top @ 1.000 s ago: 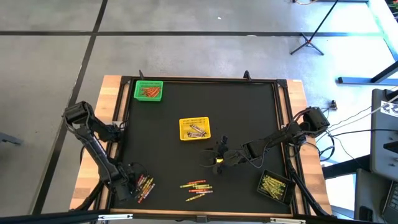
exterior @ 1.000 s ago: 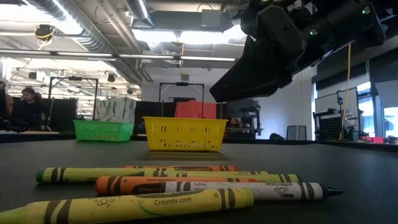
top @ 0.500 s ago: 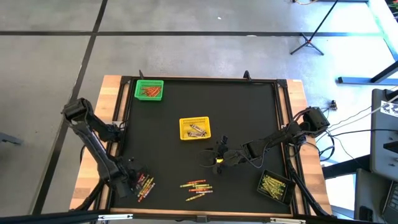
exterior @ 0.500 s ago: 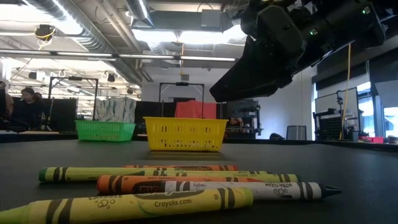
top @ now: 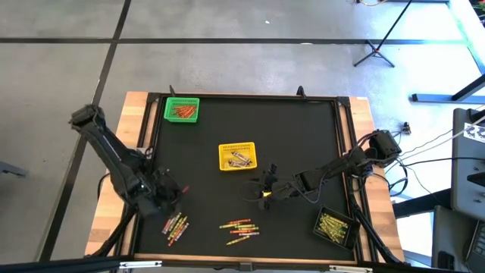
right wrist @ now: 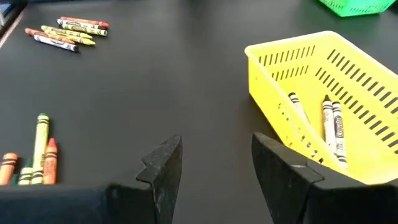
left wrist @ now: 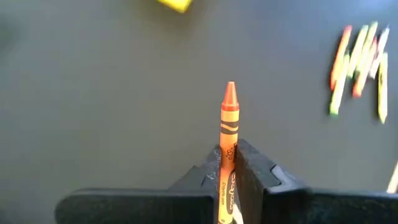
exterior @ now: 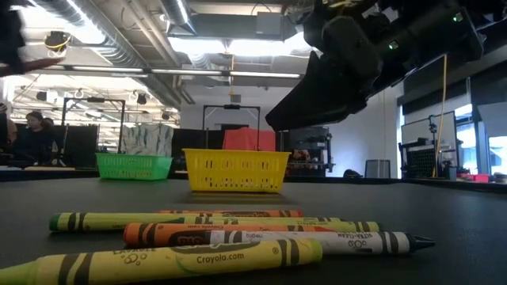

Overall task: Sort crayons
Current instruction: Put the orange crayon into the green bin

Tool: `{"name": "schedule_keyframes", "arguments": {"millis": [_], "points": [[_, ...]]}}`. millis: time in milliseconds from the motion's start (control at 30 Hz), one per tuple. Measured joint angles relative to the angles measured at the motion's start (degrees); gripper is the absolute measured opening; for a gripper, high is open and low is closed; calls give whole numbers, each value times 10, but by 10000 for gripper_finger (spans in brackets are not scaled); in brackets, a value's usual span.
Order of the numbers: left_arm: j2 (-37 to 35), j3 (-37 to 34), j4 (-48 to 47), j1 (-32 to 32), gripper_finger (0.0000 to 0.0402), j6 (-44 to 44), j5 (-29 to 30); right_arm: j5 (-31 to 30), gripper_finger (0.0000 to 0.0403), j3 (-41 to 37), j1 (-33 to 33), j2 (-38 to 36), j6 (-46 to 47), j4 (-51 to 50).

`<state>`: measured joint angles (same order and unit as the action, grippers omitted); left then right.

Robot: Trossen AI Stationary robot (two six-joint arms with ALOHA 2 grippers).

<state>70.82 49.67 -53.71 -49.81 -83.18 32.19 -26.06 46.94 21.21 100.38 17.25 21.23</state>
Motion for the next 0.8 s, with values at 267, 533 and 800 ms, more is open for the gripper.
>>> {"name": "schedule_keyframes", "arguments": {"millis": [267, 533, 800], "points": [[-9, 0, -14, 115, 15, 178, 140, -17, 192, 0, -11, 0, -60, -4], [-9, 0, -14, 284, 15, 328, 173, -22, 192, 0, -18, 0, -133, -2], [-9, 0, 1, 478, 15, 460, 161, 1, 192, 0, -24, -27, -161, -40]]}}
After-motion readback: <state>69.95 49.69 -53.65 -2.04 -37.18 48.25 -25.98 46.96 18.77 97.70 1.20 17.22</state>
